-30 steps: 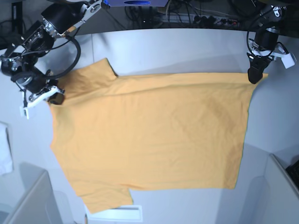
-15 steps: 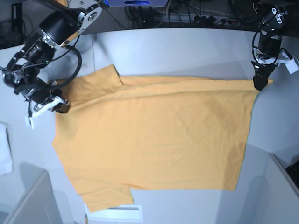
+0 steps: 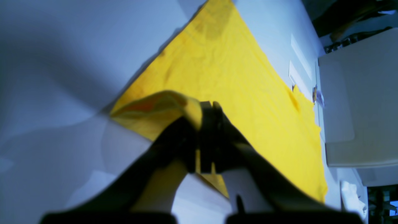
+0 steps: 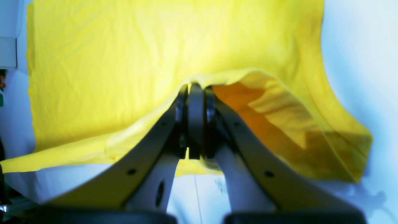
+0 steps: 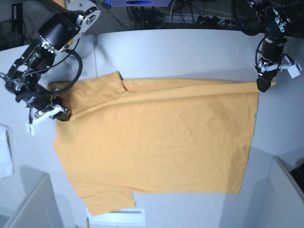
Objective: Fold the T-shirt properly
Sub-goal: 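Drag the held shoulder edges across the table to flatten the shirt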
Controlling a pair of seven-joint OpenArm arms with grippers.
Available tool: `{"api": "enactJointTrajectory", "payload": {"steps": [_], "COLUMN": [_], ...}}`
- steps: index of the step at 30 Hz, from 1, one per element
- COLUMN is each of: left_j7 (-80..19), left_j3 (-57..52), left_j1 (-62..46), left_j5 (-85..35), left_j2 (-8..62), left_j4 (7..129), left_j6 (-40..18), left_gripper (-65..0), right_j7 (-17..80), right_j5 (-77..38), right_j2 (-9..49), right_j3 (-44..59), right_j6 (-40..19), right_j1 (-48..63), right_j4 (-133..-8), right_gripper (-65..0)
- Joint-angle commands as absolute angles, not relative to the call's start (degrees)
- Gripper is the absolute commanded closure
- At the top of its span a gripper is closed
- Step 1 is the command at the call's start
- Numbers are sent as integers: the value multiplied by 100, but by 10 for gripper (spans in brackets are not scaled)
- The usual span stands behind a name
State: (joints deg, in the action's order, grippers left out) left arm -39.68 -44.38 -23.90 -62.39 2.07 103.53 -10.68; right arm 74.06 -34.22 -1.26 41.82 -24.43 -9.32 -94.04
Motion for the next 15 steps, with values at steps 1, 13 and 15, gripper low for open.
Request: {"api": "enactJointTrajectory", "payload": {"steps": [1, 13, 15], "left_j7": [-3829, -3829, -3829], "left_j3": [-4462, -3934, -3934], "left_j1": [-2299, -1675, -1552], "left_j5": [-6352, -5437, -5429], "left_j2": [303, 541, 549], "left_j4": [10369, 9903, 9657], "left_j6": [-1138, -831, -831], "left_gripper": [0, 0, 0], "right_j7": [7196, 6668, 6571], "right_j5": [-3574, -3574, -3574], "right_j2": [-92, -92, -84], "right_j3": [4075, 3952, 3952], "right_j6": [-2413, -2009, -1938], "right_j1": [-1086, -1376, -1402], "right_j4": [-9420, -8778, -8673], "right_gripper": [0, 0, 0]}}
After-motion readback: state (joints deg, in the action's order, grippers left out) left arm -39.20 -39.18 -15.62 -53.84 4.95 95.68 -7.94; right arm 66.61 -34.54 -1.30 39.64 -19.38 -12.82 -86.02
